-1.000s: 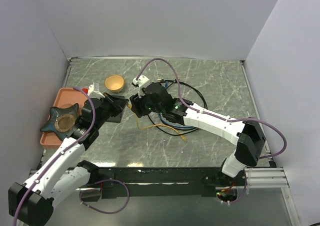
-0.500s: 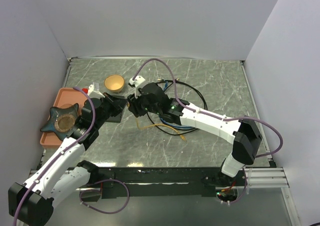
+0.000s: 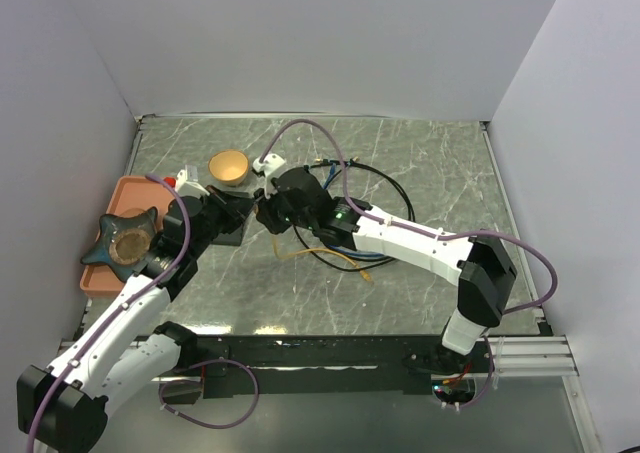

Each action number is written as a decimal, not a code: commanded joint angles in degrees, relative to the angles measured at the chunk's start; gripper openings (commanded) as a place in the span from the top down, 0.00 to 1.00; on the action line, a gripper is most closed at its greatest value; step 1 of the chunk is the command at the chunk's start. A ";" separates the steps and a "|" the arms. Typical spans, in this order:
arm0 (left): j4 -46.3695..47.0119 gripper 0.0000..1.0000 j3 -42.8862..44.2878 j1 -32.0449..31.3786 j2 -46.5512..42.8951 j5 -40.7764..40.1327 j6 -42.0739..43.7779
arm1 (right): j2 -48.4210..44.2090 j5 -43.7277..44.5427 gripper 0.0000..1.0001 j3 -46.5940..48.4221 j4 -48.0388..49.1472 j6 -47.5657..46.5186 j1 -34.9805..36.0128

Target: Insert the plug into the switch port

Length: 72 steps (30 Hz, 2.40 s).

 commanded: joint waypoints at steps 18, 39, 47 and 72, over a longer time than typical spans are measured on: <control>-23.48 0.11 7.66 -0.11 -11.02 -12.60 8.01 | -10.02 3.96 1.00 -4.06 -3.69 -1.41 0.29; -26.65 0.04 3.60 -0.11 -20.02 -11.55 6.60 | -22.51 -2.89 1.00 -20.15 -2.73 -0.18 -0.94; -30.87 0.04 4.40 -0.11 -24.05 -16.20 8.36 | -17.68 -6.60 1.00 -15.41 -4.21 -1.50 -1.02; -28.94 0.04 9.94 -0.11 -18.35 -16.30 12.67 | -23.83 -8.00 1.00 -16.81 -3.08 -1.41 -1.82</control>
